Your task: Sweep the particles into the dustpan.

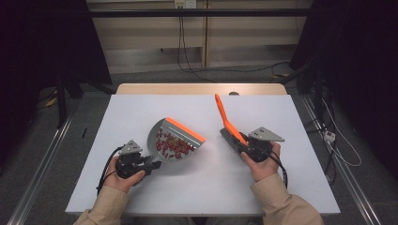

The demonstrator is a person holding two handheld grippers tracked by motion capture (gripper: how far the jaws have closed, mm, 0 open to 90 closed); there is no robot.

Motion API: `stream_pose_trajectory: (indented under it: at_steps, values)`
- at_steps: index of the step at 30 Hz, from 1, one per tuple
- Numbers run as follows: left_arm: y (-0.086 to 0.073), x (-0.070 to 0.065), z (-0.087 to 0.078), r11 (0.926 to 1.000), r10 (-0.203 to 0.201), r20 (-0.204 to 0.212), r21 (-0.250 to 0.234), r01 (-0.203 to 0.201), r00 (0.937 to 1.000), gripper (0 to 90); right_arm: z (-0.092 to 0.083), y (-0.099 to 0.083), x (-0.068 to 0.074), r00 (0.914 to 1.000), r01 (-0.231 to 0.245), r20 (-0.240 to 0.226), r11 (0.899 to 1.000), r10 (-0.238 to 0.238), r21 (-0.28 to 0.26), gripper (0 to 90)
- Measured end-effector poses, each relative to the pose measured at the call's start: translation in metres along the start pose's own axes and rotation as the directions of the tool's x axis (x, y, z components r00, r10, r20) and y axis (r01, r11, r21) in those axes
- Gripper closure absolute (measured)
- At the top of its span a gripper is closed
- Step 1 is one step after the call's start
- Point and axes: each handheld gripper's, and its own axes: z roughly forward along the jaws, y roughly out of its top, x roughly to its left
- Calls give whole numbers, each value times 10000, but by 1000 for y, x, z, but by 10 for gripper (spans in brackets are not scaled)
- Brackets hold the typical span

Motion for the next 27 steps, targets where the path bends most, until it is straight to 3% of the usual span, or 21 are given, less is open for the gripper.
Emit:
stream_pose_trajectory:
  at_steps: [7,19,27]
  values:
    - [0,11,-3,9978,-614,-632,-300,596,9961,628,-3,-2,-8,10000,9,96,10000,-9,-3,712]
    - [-1,28,-6,9894,-1417,-1575,-551,1346,9773,628,-14,-5,-25,9987,-209,455,9997,213,-113,712]
    - [-2,34,-7,9869,-1610,-1994,-406,1560,9666,628,-23,-10,-35,9972,-282,682,9995,292,-149,713]
